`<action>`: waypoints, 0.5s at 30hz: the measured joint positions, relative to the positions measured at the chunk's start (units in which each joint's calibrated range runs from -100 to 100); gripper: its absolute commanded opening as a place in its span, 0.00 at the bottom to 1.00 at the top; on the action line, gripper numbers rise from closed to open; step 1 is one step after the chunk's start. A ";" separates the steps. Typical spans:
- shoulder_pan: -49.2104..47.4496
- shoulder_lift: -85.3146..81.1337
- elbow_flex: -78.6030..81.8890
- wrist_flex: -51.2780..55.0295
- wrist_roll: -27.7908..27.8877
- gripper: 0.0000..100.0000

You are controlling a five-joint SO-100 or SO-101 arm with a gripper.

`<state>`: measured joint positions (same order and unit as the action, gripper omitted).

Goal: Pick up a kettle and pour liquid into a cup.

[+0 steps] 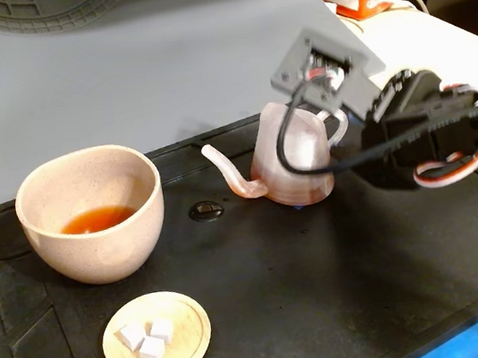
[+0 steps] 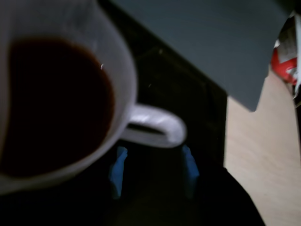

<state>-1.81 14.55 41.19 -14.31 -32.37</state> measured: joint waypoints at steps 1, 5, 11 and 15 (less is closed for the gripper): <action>0.00 -0.17 0.29 0.00 0.00 0.15; 0.08 -5.39 7.11 0.00 0.00 0.15; 0.08 -15.50 17.53 0.09 0.00 0.15; 0.08 -27.23 27.17 0.09 -0.10 0.06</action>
<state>-1.74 -12.67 68.35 -14.22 -32.48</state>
